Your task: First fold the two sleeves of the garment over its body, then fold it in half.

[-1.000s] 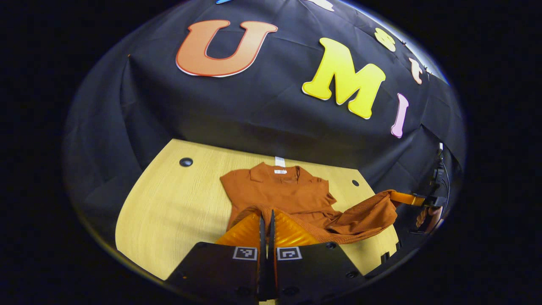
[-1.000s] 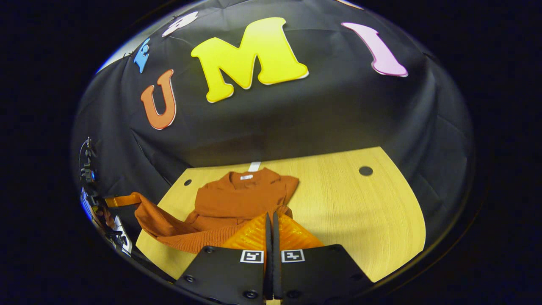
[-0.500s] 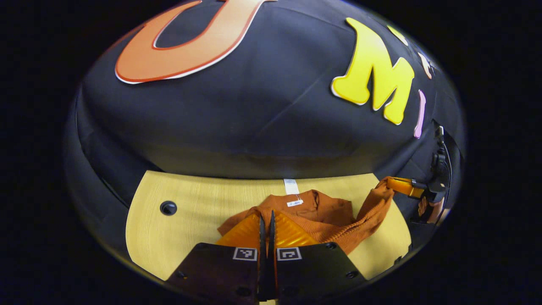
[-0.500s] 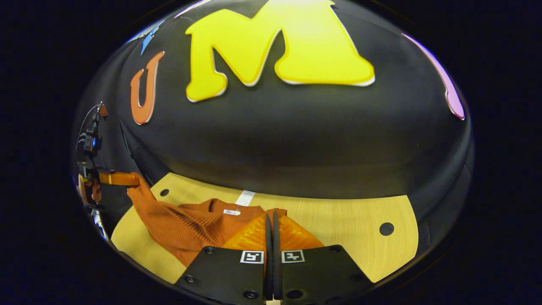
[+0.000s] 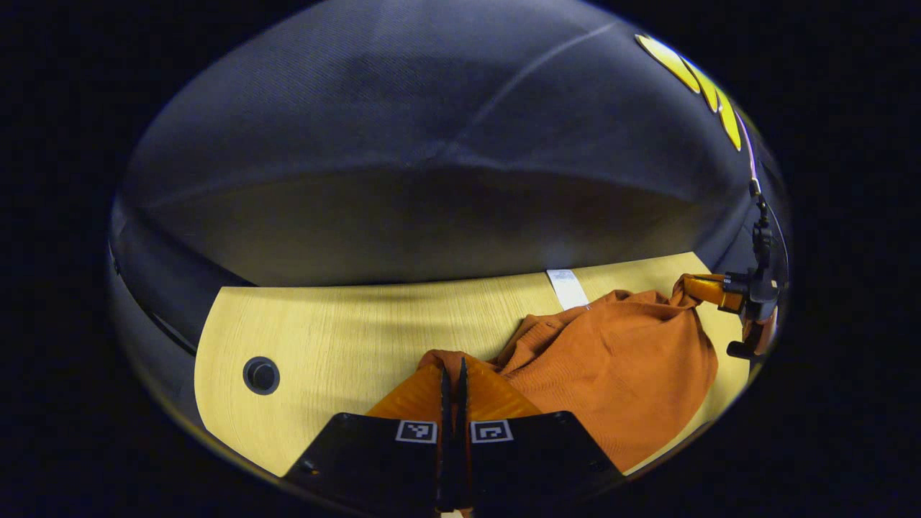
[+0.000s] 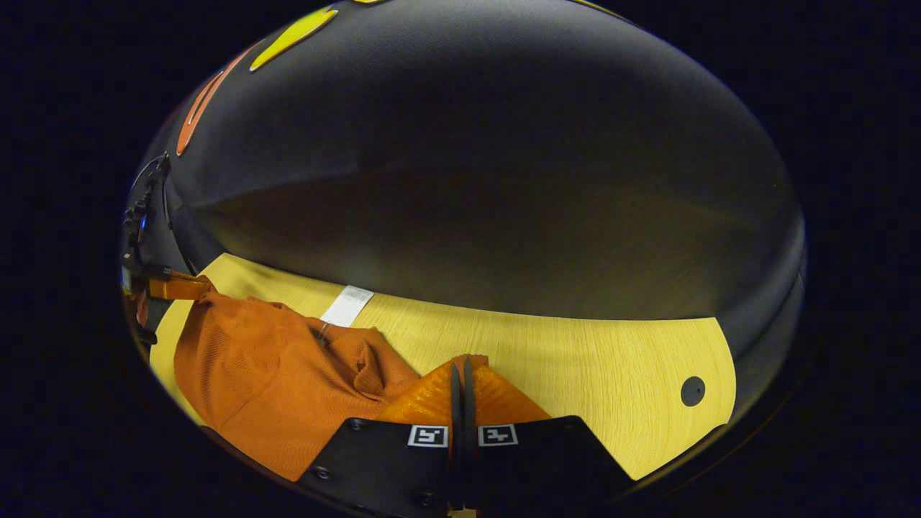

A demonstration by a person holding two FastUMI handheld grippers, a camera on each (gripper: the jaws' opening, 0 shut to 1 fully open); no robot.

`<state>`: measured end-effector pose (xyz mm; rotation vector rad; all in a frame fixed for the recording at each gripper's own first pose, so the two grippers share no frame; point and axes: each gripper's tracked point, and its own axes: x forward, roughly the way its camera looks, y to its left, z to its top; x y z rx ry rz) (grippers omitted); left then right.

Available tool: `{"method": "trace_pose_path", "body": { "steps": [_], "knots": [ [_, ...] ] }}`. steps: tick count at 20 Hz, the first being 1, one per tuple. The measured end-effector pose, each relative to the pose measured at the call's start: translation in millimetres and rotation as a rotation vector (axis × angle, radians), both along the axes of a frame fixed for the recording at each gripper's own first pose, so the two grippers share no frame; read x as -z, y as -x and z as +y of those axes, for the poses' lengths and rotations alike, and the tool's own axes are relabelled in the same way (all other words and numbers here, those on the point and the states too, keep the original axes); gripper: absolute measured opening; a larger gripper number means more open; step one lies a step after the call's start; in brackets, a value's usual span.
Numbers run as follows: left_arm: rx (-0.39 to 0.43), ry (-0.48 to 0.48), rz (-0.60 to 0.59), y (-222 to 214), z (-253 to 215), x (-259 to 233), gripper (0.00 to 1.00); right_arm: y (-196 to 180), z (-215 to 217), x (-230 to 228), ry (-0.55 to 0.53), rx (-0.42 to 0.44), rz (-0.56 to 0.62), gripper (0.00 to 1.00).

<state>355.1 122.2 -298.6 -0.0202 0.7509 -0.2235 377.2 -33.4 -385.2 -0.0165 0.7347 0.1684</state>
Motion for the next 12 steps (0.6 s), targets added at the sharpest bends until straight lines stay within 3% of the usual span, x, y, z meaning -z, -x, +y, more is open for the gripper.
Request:
{"method": "trace_pose_path", "body": {
  "steps": [1, 3, 6, 9, 12],
  "knots": [
    [0.005, 0.003, 0.000, -0.3, 0.4, 3.0, 0.05, 1.8, -3.7, -3.4, 0.013, 0.010, -0.008, 0.00],
    [0.003, 0.017, -0.006, 0.4, -1.6, 1.2, 0.17, 0.9, -11.0, -5.3, 0.036, 0.010, -0.012, 0.15],
    [-0.057, -0.021, -0.066, -4.0, 16.4, -19.3, 0.99, 0.4, -14.8, -28.2, 0.040, 0.017, -0.062, 0.83],
    [-0.131, 0.049, -0.136, 9.8, 22.7, -67.1, 0.99, 15.7, -17.8, -72.6, 0.044, 0.042, -0.141, 0.94],
    [-0.213, 0.102, -0.266, 34.7, 41.4, -147.2, 0.99, 50.2, -11.5, -137.9, 0.024, 0.051, -0.233, 0.96]
  ]
}}
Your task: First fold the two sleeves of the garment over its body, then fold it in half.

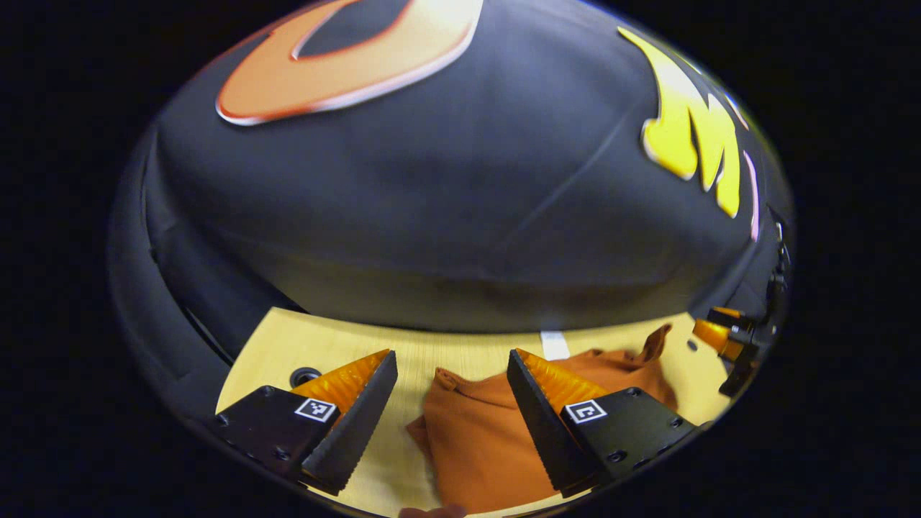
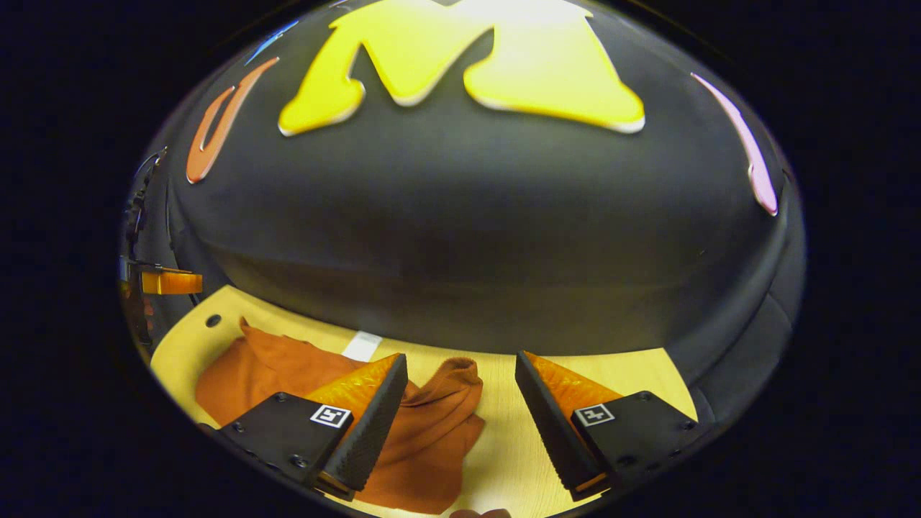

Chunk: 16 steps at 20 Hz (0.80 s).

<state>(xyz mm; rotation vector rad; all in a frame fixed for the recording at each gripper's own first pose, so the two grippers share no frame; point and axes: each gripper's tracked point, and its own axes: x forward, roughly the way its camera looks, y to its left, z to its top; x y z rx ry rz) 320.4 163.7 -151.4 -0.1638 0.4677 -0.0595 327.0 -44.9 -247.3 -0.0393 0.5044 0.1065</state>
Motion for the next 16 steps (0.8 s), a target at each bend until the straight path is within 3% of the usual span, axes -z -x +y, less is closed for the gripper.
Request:
{"method": "trace_pose_path", "body": {
  "steps": [5, 8, 10, 13, 14, 15, 16],
  "knots": [
    [-0.096, -0.072, -0.255, 71.7, 15.2, -117.0, 0.98, 64.4, 29.8, -152.5, -0.082, -0.018, -0.240, 0.96],
    [-0.118, -0.120, -0.371, 130.8, -1.2, -193.0, 1.00, 109.9, 43.8, -204.8, -0.058, -0.032, -0.330, 0.95],
    [-0.153, -0.102, -0.411, 163.3, -15.1, -219.3, 0.98, 142.9, 51.7, -237.3, -0.066, -0.049, -0.379, 0.93],
    [-0.144, -0.045, -0.488, 206.0, -32.7, -245.6, 0.94, 186.8, 65.4, -271.9, -0.058, -0.089, -0.475, 0.94],
    [-0.148, -0.052, -0.508, 213.1, -37.1, -243.2, 1.00, 200.4, 70.8, -277.6, -0.058, -0.099, -0.504, 0.93],
    [-0.155, -0.071, -0.511, 223.5, -39.7, -238.2, 0.98, 218.4, 72.0, -280.4, -0.052, -0.101, -0.519, 0.94],
    [-0.161, -0.089, -0.518, 239.1, -44.7, -234.1, 0.87, 230.5, 74.1, -277.7, -0.049, -0.100, -0.520, 0.94]
  ]
}}
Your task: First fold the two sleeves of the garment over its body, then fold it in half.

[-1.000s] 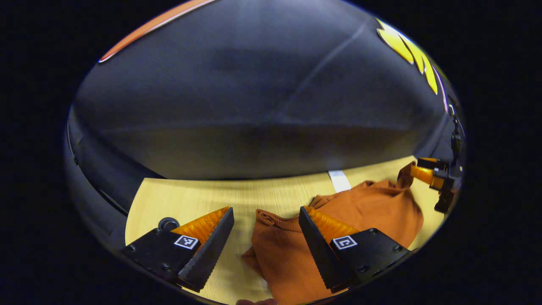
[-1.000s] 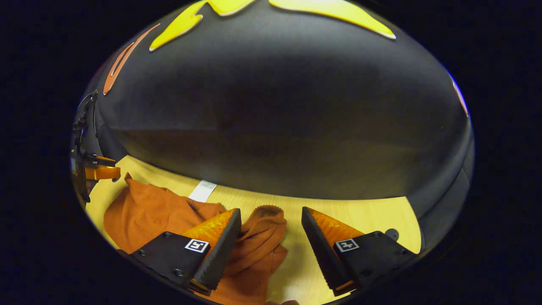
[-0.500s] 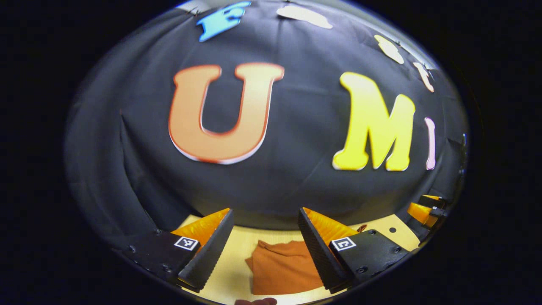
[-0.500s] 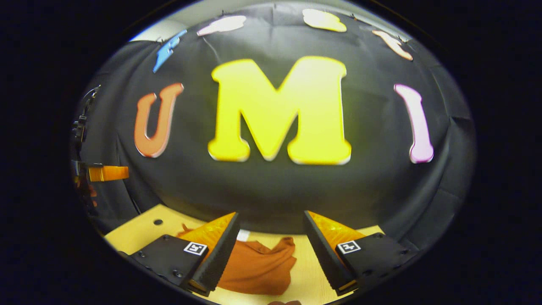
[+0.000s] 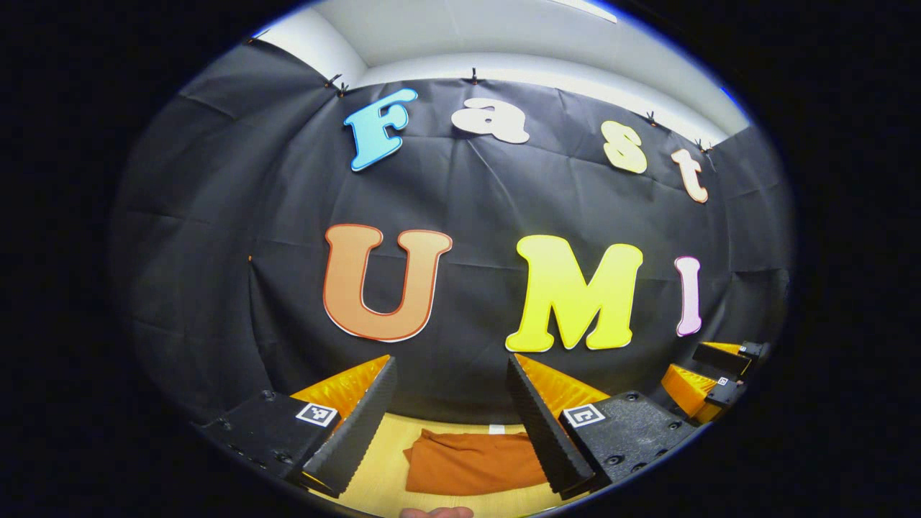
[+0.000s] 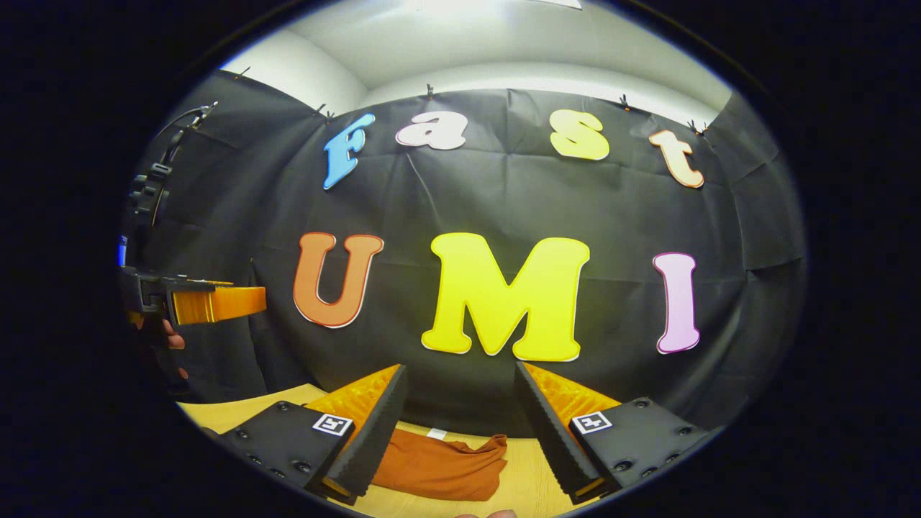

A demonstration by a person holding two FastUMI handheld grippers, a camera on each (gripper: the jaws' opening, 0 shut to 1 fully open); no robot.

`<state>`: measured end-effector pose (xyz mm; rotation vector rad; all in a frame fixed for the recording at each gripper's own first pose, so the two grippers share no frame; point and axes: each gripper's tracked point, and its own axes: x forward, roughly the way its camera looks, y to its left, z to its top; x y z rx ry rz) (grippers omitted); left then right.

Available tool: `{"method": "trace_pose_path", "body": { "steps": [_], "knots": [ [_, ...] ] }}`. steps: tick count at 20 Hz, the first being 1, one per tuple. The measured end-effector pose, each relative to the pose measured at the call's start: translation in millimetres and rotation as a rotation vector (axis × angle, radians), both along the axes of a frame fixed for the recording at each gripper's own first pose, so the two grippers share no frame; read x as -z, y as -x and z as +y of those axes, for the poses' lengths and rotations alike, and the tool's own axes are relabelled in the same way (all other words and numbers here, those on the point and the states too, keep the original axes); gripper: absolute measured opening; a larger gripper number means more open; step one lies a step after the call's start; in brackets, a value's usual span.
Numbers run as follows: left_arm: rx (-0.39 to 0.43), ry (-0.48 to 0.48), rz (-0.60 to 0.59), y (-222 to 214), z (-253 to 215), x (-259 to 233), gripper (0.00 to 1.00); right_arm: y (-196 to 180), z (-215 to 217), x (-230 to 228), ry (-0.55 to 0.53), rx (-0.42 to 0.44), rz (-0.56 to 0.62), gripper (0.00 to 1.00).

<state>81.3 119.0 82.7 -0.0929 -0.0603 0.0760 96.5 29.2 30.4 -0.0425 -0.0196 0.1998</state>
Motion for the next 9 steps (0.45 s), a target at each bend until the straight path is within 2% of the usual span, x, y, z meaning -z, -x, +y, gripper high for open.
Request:
{"method": "trace_pose_path", "body": {
  "steps": [1, 4, 5, 6, 7, 8, 9],
  "knots": [
    [-0.005, -0.016, -0.003, 16.2, -6.3, 5.5, 0.98, 9.8, 1.5, 3.8, -0.001, 0.010, 0.003, 0.94],
    [-0.011, -0.047, 0.012, 39.6, -19.8, 26.0, 0.98, 32.1, 1.4, 11.8, 0.002, 0.043, -0.007, 0.93],
    [-0.004, -0.044, 0.029, 44.8, -24.0, 34.6, 0.87, 37.6, 2.6, 16.0, 0.012, 0.043, -0.002, 0.93],
    [0.007, -0.042, 0.043, 47.2, -28.2, 39.4, 0.98, 42.0, 4.1, 19.3, 0.021, 0.036, 0.000, 0.94],
    [0.006, -0.041, 0.054, 49.6, -29.2, 44.1, 0.98, 44.4, 3.8, 20.3, 0.024, 0.035, 0.004, 0.95],
    [0.002, -0.041, 0.053, 51.6, -27.4, 46.8, 0.98, 45.9, 2.0, 22.3, 0.019, 0.039, 0.010, 0.94],
    [-0.002, -0.042, 0.052, 53.1, -26.6, 46.7, 0.87, 45.4, 0.1, 25.0, 0.006, 0.044, 0.020, 0.94]
  ]
}}
